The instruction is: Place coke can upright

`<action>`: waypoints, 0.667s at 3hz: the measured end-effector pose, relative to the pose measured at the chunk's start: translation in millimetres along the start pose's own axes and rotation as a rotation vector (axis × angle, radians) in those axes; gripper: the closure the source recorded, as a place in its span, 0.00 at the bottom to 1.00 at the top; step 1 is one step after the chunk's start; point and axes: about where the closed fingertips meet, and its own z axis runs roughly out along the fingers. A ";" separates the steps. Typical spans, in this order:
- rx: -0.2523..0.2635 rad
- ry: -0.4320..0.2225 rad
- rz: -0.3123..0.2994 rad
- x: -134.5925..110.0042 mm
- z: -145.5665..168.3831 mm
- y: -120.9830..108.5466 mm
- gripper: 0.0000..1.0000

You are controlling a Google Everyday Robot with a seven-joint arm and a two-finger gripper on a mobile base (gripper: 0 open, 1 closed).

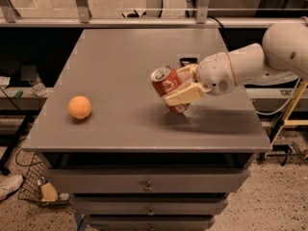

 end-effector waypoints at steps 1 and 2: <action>0.042 -0.139 0.043 7.1 -5.0 -5.0 1.00; 0.081 -0.223 0.066 10.4 -11.3 -7.0 1.00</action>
Offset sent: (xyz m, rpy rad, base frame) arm 0.0084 -0.0342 -0.0043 0.3466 -0.0022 -0.1728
